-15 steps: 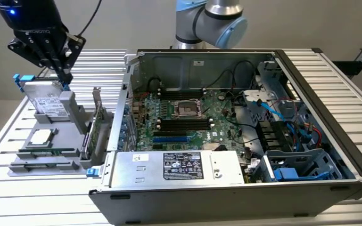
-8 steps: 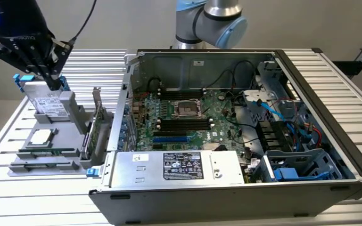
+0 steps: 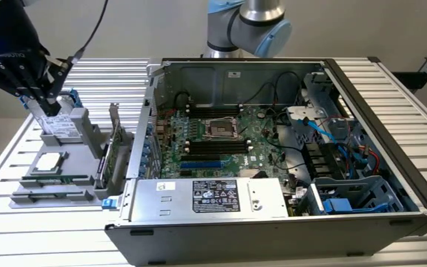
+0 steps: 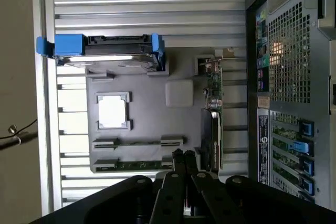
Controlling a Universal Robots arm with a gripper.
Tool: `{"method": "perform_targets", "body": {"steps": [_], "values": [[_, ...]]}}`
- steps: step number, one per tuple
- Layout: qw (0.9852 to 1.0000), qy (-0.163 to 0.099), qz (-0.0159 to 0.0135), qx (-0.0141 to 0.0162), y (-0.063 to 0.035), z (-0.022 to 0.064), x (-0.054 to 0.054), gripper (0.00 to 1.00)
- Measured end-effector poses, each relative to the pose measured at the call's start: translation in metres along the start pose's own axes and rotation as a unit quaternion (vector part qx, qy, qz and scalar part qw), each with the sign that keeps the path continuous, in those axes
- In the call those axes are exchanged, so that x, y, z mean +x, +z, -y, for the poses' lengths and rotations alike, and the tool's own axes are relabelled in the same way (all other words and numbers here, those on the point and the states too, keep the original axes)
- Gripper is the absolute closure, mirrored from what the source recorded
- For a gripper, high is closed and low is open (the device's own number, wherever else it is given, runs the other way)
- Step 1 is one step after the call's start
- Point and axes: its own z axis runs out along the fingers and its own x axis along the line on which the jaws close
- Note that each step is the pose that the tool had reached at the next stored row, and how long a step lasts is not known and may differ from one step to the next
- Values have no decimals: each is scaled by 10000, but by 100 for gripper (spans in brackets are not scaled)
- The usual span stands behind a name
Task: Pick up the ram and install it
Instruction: 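Reach for the ram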
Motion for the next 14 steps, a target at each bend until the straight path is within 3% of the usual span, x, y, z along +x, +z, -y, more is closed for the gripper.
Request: {"method": "perform_targets", "body": {"steps": [9, 14], "values": [[10000, -1, -50, 2, 64, 125, 195, 90], [9999, 0, -106, 6, 95, 185, 290, 90]]}}
